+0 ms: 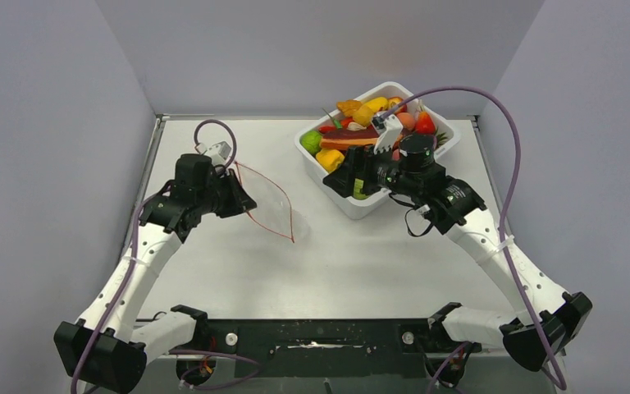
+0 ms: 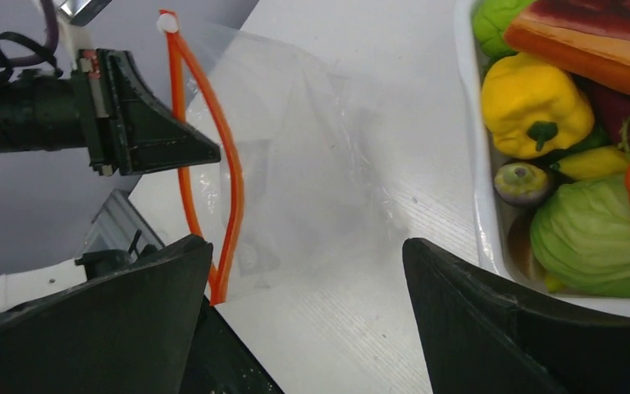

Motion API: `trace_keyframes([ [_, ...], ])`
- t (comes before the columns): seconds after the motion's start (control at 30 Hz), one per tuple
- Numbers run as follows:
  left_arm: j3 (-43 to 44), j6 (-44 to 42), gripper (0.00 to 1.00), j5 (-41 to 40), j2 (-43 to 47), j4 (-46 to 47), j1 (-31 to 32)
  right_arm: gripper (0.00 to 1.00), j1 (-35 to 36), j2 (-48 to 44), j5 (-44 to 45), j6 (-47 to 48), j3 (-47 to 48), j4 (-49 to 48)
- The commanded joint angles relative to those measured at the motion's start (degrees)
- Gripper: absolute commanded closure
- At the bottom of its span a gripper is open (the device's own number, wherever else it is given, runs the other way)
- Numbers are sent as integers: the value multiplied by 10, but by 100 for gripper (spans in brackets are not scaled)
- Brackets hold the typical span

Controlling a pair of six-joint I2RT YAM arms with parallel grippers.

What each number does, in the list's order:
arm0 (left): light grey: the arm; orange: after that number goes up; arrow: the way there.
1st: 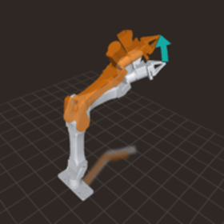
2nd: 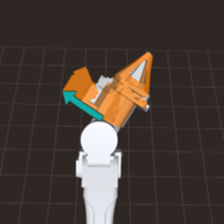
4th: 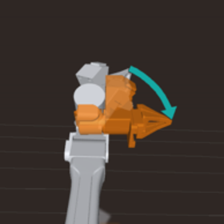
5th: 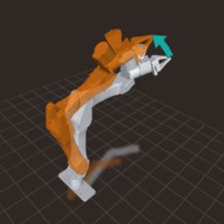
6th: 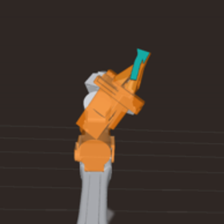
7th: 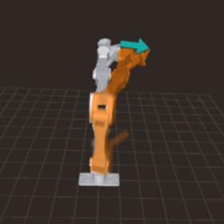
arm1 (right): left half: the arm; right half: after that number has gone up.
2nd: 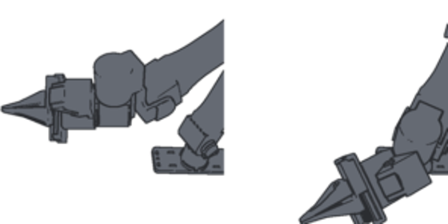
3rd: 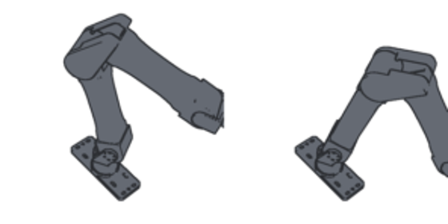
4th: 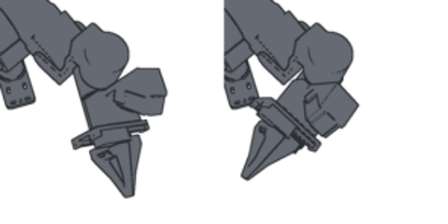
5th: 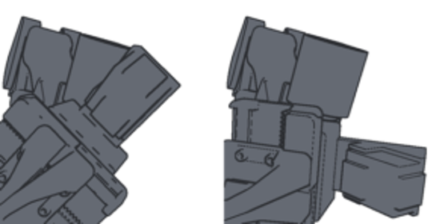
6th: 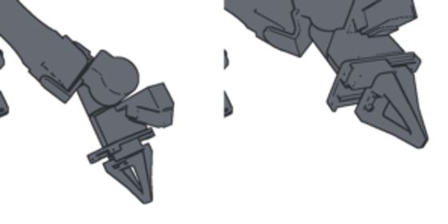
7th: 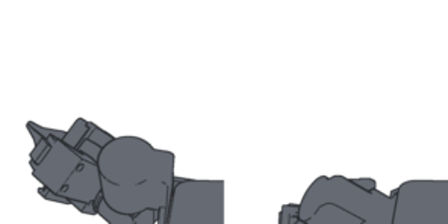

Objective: Place the food in the zip-top bag and seal the zipper
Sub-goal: Open the zipper of the food storage bag, then pick up the fake fruit from the bin.

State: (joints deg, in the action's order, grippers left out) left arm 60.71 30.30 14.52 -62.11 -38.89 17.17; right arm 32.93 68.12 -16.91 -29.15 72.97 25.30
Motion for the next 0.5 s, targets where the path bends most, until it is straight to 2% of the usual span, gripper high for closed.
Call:
trace_keyframes([
  [0.0,2,11,100,3,-1,43,6,11,-3,-11,107,-9,28,29],
  [0.07,15,-6,100,-21,-3,18,8,13,-9,-3,197,11,43,71],
  [0.2,67,-54,100,-77,-10,-50,22,13,-23,24,300,60,65,109],
  [0.37,131,-78,100,-141,-22,-129,58,5,-55,81,375,95,87,124],
  [0.43,152,-80,100,-167,-31,-156,78,0,-71,96,381,102,91,116],
  [0.47,159,-79,100,-184,-36,-169,89,2,-80,102,378,103,92,112],
])
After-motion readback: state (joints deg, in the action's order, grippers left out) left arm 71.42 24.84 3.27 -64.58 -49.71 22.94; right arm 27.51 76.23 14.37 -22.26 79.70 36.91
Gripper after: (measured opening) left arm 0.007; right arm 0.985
